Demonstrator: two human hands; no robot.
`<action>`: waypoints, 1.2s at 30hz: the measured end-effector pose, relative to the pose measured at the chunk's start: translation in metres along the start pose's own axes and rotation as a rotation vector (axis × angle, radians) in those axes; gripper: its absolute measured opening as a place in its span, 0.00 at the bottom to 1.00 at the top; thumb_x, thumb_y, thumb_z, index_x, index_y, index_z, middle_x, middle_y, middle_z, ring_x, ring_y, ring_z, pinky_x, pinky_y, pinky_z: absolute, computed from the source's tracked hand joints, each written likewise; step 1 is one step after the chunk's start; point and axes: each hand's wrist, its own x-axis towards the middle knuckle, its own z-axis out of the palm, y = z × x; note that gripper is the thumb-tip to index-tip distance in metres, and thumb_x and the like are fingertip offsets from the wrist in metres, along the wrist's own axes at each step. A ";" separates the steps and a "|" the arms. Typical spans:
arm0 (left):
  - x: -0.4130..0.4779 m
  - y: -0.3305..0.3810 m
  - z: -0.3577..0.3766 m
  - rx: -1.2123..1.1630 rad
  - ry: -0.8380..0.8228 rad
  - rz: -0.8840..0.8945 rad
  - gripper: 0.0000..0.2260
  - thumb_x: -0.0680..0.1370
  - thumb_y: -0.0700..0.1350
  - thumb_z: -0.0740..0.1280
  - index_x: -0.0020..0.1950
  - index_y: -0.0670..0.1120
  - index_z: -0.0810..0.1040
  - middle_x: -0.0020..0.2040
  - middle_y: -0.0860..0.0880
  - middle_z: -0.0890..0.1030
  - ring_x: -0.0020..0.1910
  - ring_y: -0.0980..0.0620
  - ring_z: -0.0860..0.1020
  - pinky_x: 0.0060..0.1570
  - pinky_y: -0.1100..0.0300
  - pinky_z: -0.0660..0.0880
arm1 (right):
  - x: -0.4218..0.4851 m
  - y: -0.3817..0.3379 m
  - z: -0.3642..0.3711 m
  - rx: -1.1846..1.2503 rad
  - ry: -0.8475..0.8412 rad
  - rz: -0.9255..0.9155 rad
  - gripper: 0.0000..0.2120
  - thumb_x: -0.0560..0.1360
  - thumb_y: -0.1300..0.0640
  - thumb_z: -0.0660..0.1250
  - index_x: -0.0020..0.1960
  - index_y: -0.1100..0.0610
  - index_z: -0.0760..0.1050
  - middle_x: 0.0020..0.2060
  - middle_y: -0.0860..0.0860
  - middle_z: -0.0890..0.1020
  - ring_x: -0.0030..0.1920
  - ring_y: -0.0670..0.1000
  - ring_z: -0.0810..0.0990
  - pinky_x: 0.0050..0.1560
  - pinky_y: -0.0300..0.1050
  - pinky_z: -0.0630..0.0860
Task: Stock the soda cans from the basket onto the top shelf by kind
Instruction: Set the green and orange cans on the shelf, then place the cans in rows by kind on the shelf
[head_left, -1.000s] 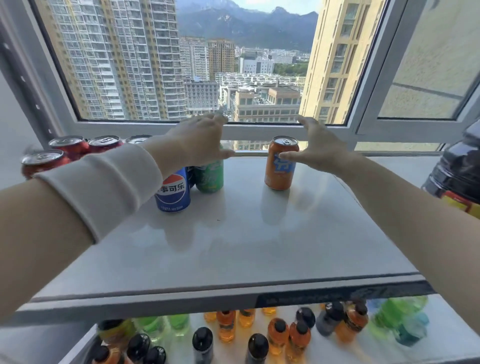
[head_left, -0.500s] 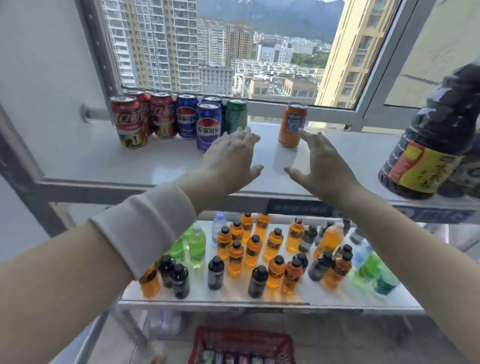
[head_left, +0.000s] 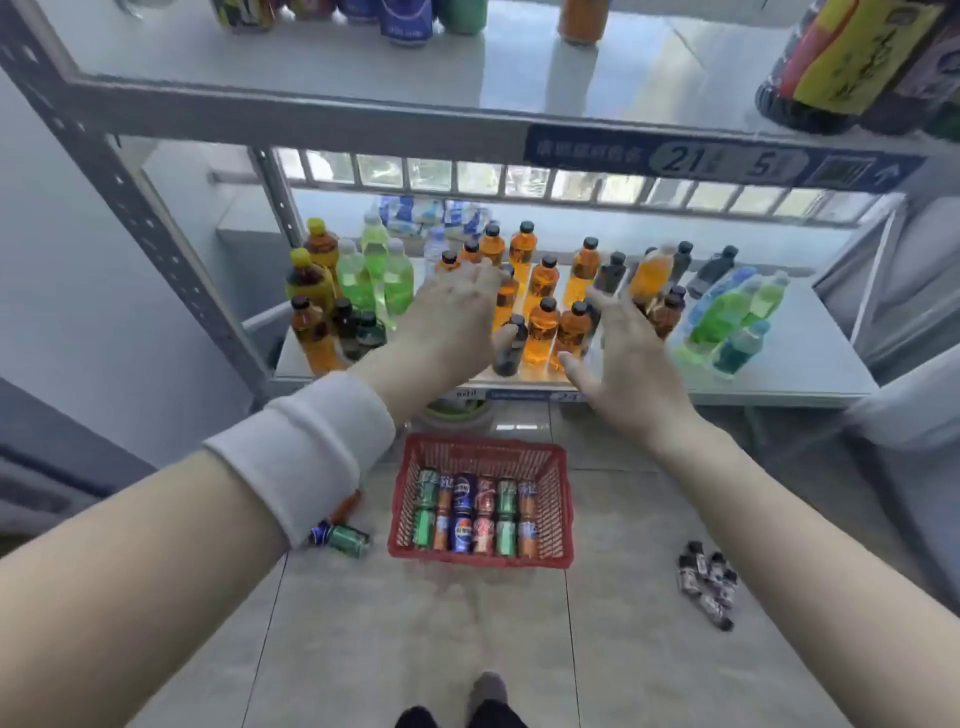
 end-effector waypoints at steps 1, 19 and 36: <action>-0.011 0.000 0.010 -0.013 -0.036 -0.001 0.25 0.78 0.51 0.61 0.71 0.44 0.62 0.71 0.44 0.66 0.68 0.45 0.66 0.67 0.53 0.62 | -0.014 0.002 0.010 0.020 -0.020 0.033 0.31 0.76 0.52 0.64 0.74 0.58 0.56 0.72 0.55 0.63 0.75 0.54 0.55 0.72 0.47 0.57; -0.115 -0.040 0.215 -0.367 -0.594 -0.522 0.24 0.77 0.52 0.64 0.70 0.46 0.65 0.69 0.48 0.70 0.66 0.48 0.70 0.64 0.53 0.68 | -0.151 0.092 0.170 0.198 -0.496 0.561 0.31 0.77 0.50 0.62 0.75 0.56 0.53 0.74 0.51 0.60 0.76 0.50 0.50 0.72 0.45 0.56; -0.060 -0.138 0.456 -0.571 -0.639 -0.885 0.20 0.77 0.45 0.64 0.67 0.42 0.67 0.66 0.45 0.72 0.66 0.46 0.70 0.60 0.58 0.66 | -0.086 0.223 0.348 0.270 -0.836 0.791 0.34 0.72 0.44 0.67 0.72 0.55 0.60 0.69 0.50 0.68 0.69 0.49 0.67 0.66 0.43 0.64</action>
